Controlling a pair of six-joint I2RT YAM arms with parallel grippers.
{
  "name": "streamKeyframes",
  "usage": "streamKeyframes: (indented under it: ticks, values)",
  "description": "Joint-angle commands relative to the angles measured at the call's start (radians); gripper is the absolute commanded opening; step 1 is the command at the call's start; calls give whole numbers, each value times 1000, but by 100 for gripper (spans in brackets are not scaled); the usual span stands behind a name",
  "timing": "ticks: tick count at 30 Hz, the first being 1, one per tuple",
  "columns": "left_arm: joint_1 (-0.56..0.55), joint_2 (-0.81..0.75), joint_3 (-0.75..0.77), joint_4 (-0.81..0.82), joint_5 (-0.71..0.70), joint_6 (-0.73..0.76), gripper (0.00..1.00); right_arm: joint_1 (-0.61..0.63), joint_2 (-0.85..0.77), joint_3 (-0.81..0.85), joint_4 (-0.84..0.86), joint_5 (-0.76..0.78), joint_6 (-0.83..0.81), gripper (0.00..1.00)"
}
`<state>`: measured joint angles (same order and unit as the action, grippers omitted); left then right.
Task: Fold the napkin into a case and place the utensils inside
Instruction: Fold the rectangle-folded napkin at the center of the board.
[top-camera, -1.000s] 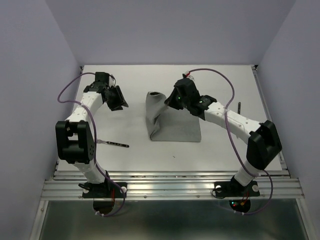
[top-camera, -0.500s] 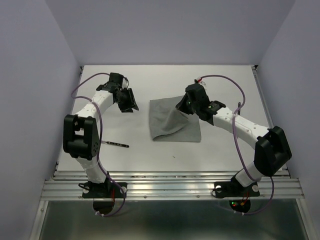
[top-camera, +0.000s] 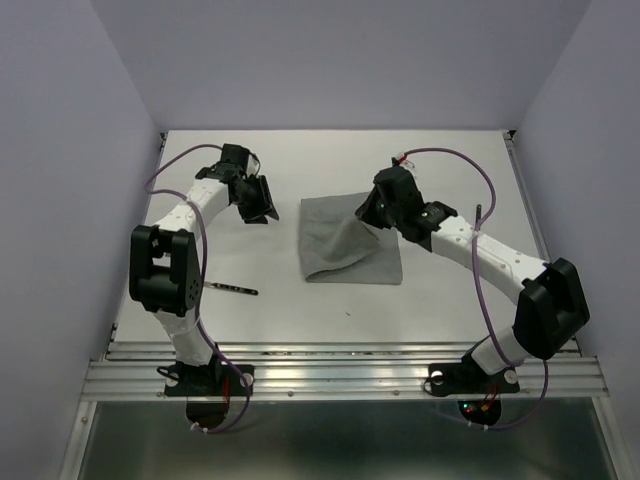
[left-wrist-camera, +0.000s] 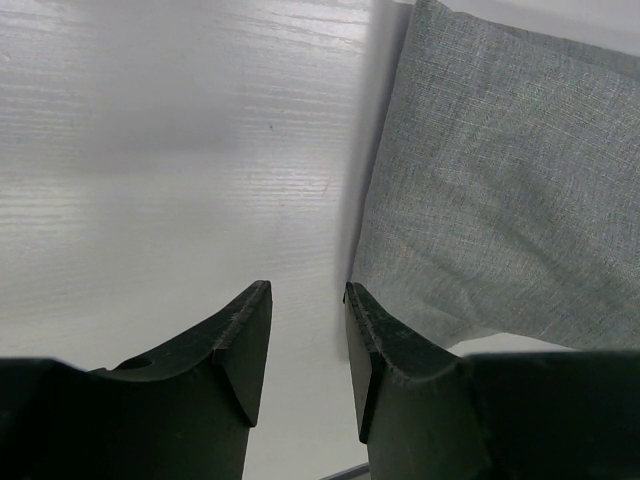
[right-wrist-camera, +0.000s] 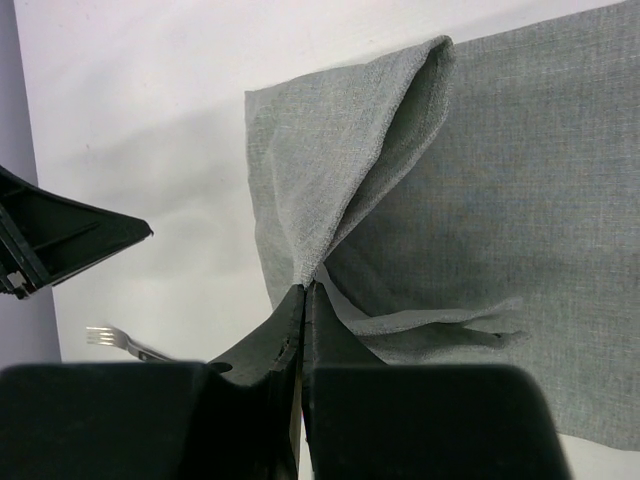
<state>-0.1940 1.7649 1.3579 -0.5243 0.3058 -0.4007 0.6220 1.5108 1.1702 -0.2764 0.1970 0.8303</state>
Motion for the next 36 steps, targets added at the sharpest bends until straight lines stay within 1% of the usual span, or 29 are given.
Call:
streamKeyframes:
  ticks: [1, 6, 13, 18, 26, 36]
  values:
    - [-15, 4, 50, -19, -4, 14, 46, -5, -54, 46, -40, 59, -34, 1]
    - [-27, 18, 61, -20, -4, 13, 46, -14, -87, 31, -63, 94, -43, 1]
    - [-47, 34, 79, -26, -5, 13, 46, -33, -104, 0, -80, 102, -54, 1]
    - [-56, 42, 90, -28, -5, 11, 46, -53, -87, -18, -78, 88, -72, 1]
    - [-64, 50, 90, -26, -7, 11, 46, -82, -38, -3, -78, 61, -141, 1]
    - [-67, 59, 89, -25, -4, 13, 46, -111, -49, -27, -78, 68, -149, 1]
